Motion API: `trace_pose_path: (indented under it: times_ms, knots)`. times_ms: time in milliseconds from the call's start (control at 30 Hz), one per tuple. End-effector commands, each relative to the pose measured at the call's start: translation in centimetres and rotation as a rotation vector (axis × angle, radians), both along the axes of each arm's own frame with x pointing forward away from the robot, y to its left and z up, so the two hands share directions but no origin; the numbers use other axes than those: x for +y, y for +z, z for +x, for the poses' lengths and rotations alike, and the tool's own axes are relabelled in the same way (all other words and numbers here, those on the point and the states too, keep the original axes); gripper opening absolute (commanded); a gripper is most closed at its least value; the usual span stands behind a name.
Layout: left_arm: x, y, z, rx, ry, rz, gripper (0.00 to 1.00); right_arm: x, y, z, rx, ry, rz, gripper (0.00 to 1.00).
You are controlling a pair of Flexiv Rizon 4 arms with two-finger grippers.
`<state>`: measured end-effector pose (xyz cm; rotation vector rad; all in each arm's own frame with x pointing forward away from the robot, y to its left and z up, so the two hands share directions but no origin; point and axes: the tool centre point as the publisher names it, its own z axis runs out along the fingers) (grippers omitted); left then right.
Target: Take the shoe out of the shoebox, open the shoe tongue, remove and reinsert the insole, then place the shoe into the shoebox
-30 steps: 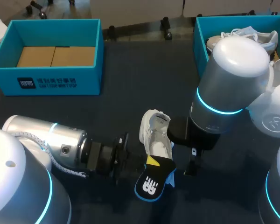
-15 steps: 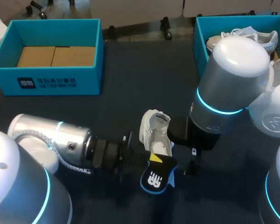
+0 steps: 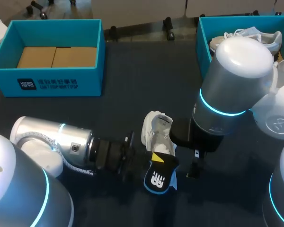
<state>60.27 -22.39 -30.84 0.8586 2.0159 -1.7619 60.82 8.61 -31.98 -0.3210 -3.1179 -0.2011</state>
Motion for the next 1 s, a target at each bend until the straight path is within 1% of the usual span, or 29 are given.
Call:
trace_pose_path:
  times_ms: [33,367,733,1000]
  knots:
    - [-0.3,-0.4,0.2,-0.001,0.015,0.000,0.00,0.1,-0.2,0.0,-0.001,0.000,0.001,1.00]
    - [-0.3,-1.3,1.0,-0.007,0.059,0.019,0.00,0.1,-0.2,0.0,-0.001,0.000,0.001,1.00]
    - [-0.5,-2.5,2.4,-0.007,0.106,0.044,0.00,0.1,-0.2,0.0,-0.001,0.000,0.001,1.00]
    - [-0.7,-3.6,3.8,-0.001,0.156,0.079,0.00,0.1,-0.2,0.0,-0.001,0.000,0.001,1.00]
